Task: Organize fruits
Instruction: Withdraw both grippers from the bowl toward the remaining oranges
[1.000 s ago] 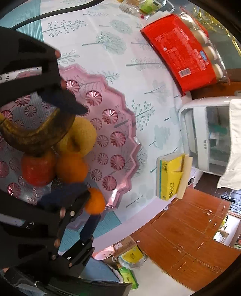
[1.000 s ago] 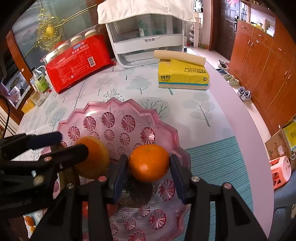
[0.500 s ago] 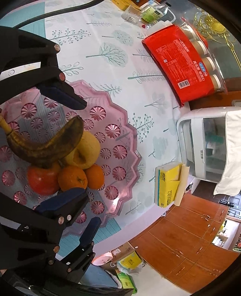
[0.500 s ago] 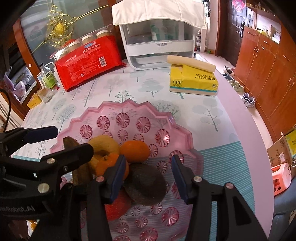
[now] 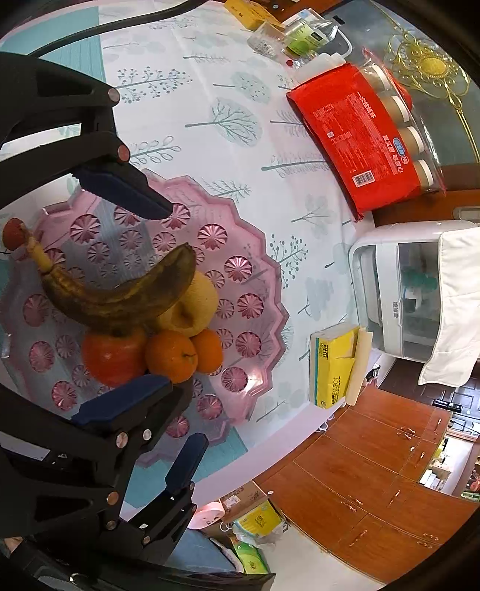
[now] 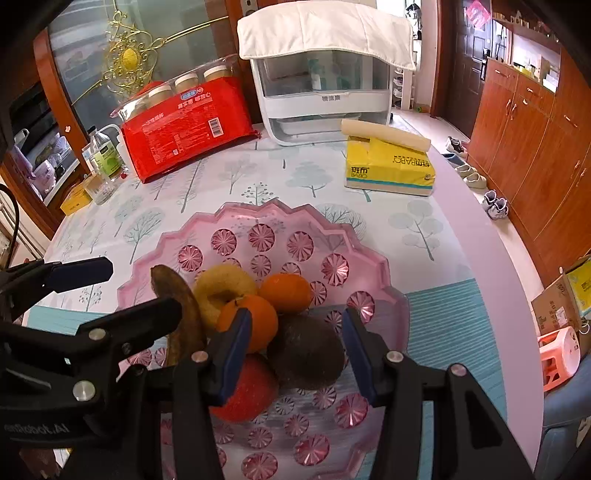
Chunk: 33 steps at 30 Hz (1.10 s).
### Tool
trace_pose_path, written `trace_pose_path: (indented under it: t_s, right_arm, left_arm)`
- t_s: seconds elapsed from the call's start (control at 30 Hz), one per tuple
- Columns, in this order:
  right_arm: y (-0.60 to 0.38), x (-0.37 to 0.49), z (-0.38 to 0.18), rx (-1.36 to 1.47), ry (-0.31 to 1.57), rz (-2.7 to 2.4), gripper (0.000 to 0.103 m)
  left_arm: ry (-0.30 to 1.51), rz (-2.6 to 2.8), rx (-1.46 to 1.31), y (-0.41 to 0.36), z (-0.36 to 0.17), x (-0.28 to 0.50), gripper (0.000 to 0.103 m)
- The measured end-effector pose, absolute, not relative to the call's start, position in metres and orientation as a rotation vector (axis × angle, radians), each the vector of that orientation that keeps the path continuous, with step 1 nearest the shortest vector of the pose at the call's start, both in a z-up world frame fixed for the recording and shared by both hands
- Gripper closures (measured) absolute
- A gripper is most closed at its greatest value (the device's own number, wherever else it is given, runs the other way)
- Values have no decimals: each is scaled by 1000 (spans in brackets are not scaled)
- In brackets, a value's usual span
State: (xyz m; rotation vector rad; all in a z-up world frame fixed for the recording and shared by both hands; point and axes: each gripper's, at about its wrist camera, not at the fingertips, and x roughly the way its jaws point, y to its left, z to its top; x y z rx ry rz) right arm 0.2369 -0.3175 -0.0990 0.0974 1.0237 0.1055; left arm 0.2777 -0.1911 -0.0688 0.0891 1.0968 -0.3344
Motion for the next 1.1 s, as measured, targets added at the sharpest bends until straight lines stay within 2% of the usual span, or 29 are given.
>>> trace_pose_path:
  t_s: [0.67, 1.1]
  right_arm:
    - [-312, 192, -71, 100, 993, 96, 52]
    - [-279, 155, -60, 89, 1001, 168, 52]
  left_arm:
    - [1015, -320, 57, -165, -38, 224, 18]
    - [986, -274, 31, -115, -28, 180, 18]
